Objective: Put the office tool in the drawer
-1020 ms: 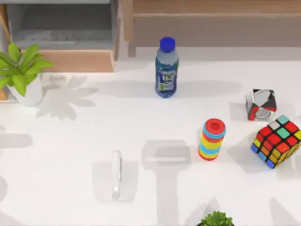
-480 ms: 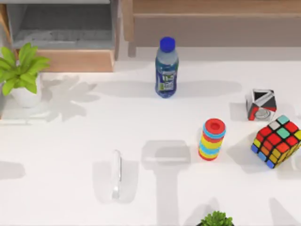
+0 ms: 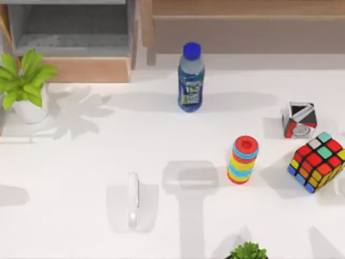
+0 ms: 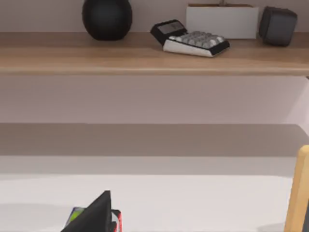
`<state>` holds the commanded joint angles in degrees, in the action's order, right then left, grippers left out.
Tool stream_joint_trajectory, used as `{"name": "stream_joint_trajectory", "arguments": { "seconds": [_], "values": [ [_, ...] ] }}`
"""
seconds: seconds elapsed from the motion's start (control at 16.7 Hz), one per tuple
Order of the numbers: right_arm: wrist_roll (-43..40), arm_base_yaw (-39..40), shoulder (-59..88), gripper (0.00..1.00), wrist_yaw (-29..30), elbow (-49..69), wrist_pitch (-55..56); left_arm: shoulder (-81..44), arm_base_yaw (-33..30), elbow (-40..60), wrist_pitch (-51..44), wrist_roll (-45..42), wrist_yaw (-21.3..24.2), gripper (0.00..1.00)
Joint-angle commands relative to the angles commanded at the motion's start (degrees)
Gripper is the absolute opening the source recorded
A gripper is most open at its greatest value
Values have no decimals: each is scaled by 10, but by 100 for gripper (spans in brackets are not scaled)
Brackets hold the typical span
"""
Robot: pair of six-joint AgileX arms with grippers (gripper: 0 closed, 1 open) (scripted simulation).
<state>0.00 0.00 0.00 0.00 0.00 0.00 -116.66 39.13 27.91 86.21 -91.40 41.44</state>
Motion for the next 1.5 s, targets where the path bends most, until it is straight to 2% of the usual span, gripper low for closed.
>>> {"name": "stream_joint_trajectory", "arguments": {
  "seconds": [0.48, 1.08, 1.5],
  "values": [
    [0, 0, 0, 100, 0, 0, 0, 0, 0, 0, 0, 0, 0, 98],
    [0, 0, 0, 100, 0, 0, 0, 1, 1, -1, 1, 0, 1, 100],
    [0, 0, 0, 100, 0, 0, 0, 13, 28, -34, 21, -2, 28, 100]
  ]
}}
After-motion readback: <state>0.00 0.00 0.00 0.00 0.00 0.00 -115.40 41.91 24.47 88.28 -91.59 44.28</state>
